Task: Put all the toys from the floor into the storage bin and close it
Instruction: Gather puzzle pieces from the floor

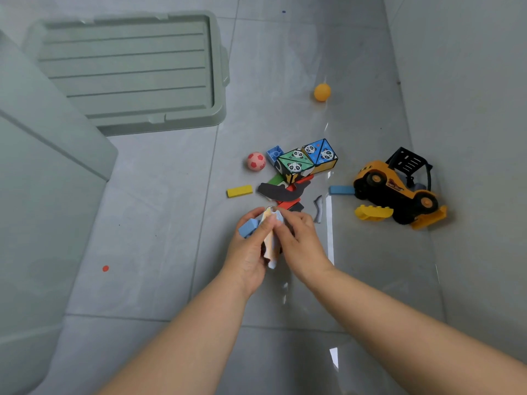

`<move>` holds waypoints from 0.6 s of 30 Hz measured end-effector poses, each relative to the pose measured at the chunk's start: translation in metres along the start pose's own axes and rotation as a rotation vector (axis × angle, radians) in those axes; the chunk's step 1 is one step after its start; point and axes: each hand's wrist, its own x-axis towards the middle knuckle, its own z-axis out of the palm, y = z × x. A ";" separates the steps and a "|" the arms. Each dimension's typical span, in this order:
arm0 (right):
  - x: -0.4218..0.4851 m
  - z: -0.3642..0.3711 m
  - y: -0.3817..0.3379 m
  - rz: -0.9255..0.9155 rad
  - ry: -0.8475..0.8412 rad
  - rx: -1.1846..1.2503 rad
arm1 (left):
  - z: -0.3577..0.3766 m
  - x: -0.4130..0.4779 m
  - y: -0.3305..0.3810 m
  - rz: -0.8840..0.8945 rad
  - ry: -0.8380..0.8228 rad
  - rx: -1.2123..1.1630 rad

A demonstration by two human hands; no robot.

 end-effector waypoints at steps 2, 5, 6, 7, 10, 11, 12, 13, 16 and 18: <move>0.011 -0.008 0.003 0.005 0.105 -0.121 | -0.001 0.000 0.002 0.022 0.046 0.025; 0.025 -0.022 0.009 -0.007 0.157 -0.458 | -0.007 0.000 0.007 0.015 0.116 0.041; 0.028 -0.023 0.011 -0.032 0.094 -0.593 | -0.009 -0.001 0.008 0.017 0.118 0.035; 0.031 -0.022 0.012 -0.069 0.019 -0.726 | -0.010 -0.002 0.009 0.016 0.122 0.039; 0.037 -0.014 0.018 -0.212 -0.100 -0.950 | -0.016 -0.003 0.011 0.016 0.149 0.058; 0.038 -0.011 0.020 -0.247 -0.102 -0.941 | -0.017 -0.005 0.012 0.013 0.159 0.062; 0.037 -0.009 0.024 -0.280 -0.096 -0.912 | -0.018 -0.005 0.012 0.011 0.174 0.069; 0.036 -0.006 0.028 -0.317 -0.087 -0.889 | -0.020 -0.005 0.013 0.008 0.189 0.074; 0.032 -0.006 0.042 -0.397 -0.018 -0.795 | -0.023 -0.006 0.015 0.000 0.212 0.050; 0.030 -0.010 0.047 -0.374 0.042 -0.623 | -0.024 -0.008 0.016 -0.018 0.210 0.035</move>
